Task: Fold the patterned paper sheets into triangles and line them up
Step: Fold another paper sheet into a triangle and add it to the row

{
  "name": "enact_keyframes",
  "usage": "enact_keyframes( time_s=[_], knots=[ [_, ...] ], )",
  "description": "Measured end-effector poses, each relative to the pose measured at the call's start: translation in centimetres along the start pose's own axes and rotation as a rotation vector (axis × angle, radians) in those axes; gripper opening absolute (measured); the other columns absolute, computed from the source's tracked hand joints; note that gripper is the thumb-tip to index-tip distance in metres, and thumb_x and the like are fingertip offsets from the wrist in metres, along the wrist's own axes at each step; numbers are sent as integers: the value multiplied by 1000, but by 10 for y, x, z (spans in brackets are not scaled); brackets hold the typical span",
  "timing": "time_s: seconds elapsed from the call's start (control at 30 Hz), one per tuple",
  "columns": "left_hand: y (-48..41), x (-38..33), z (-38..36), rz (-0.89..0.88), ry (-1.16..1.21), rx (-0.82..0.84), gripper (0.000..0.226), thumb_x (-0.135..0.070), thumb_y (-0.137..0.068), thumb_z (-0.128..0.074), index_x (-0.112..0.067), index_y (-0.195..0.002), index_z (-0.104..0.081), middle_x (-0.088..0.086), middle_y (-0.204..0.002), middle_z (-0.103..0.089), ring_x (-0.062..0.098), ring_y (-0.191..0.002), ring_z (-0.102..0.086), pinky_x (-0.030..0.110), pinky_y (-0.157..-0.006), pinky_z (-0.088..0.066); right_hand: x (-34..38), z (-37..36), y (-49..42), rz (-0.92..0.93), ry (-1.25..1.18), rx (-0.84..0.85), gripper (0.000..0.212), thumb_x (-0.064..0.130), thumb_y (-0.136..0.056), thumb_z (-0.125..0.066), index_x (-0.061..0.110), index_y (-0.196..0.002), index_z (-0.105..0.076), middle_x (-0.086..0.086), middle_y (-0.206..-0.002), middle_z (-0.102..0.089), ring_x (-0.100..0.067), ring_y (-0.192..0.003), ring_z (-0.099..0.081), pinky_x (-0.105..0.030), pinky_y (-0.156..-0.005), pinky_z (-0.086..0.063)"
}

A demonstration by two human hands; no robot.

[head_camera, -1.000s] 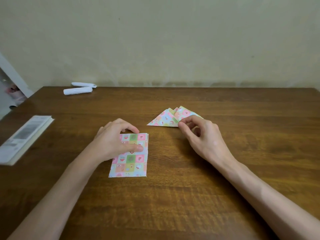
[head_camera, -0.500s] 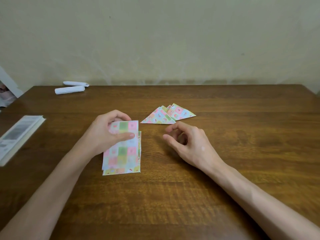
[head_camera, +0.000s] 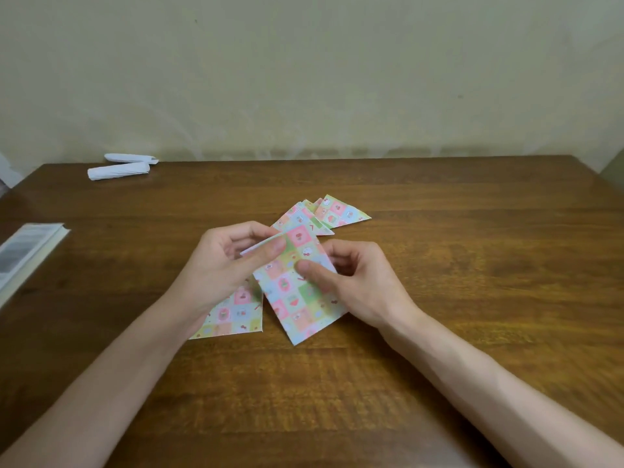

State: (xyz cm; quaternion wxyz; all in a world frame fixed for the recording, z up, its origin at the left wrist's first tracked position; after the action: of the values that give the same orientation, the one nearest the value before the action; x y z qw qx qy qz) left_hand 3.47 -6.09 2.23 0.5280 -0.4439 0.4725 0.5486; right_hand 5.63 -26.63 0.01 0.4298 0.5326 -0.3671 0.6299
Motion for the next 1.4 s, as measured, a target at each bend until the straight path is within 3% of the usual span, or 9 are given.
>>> enact_keyframes(
  time_s=[0.1,0.2,0.3,0.47,0.7,0.97,1.13,1.27,1.4],
  knots=[
    [-1,2,-4,-105,-83,-6,20,-24,-87,-75,-14,-104,-77,0,-100,-79,10,-89,-74,20,-71,-55,2,19,3,-20,-42,-58,14,20,-90,-81,8,-96,-77,-2,-94,-81,-21,-90,-78,-50,-87,-62],
    [0,5,-10,-208,-113,-32,19,-21,-85,-77,-13,-102,-78,3,-92,-79,12,-83,-74,20,-73,-57,3,35,5,41,-67,-118,13,18,-89,-82,9,-96,-78,1,-97,-81,-17,-91,-78,-43,-84,-63],
    [3,3,-15,-386,-197,-93,15,-14,-86,-78,-18,-100,-79,-3,-98,-78,19,-97,-74,26,-82,-60,6,47,6,292,81,-226,9,16,-86,-84,11,-93,-81,7,-94,-80,-9,-91,-75,-28,-80,-58],
    [7,5,-19,-676,-515,-140,15,-12,-87,-79,-18,-100,-81,-7,-99,-72,18,-95,-69,22,-74,-52,4,72,11,686,537,-269,10,21,-87,-84,22,-97,-83,11,-101,-74,-17,-100,-66,-42,-91,-50],
    [4,30,-29,-749,-901,113,19,-24,-92,-75,-28,-110,-79,-16,-106,-66,7,-94,-65,38,-76,-56,-29,81,14,433,757,77,13,37,-85,-75,33,-95,-82,20,-97,-69,-9,-94,-62,-44,-86,-53],
    [7,29,-27,-802,-991,225,19,-28,-97,-67,-26,-110,-80,-14,-110,-69,7,-96,-64,37,-75,-55,-17,84,23,331,865,188,31,60,-78,-70,44,-104,-75,26,-106,-65,-3,-103,-60,-35,-97,-43],
    [11,26,-28,-781,-988,261,19,-26,-95,-68,-26,-109,-81,-14,-108,-73,4,-97,-67,35,-75,-57,-11,83,29,318,836,291,26,59,-77,-81,44,-98,-75,21,-101,-64,-8,-100,-61,-22,-90,-33],
    [13,23,-30,-773,-993,281,17,-25,-95,-70,-26,-108,-80,-14,-108,-72,3,-97,-66,33,-77,-57,-7,81,32,289,828,344,30,58,-76,-84,45,-101,-73,18,-105,-63,-11,-103,-59,-28,-100,-33],
    [13,23,-31,-760,-996,246,16,-25,-95,-70,-26,-107,-80,-14,-106,-72,3,-95,-66,34,-77,-58,-8,79,32,307,786,312,17,46,-83,-83,41,-97,-76,17,-99,-66,-11,-96,-62,-30,-94,-43]
  ],
)
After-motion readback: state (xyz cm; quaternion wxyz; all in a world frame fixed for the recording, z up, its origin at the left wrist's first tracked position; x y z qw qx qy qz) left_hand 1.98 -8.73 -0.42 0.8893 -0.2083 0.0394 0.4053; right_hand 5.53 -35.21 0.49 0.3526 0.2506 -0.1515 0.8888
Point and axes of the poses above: each hand's wrist, its own y-axis away from the middle knuckle, its own z-axis out of the back of the hand, x = y × z, the point moved 1 cm from there along -y, towards the middle knuckle
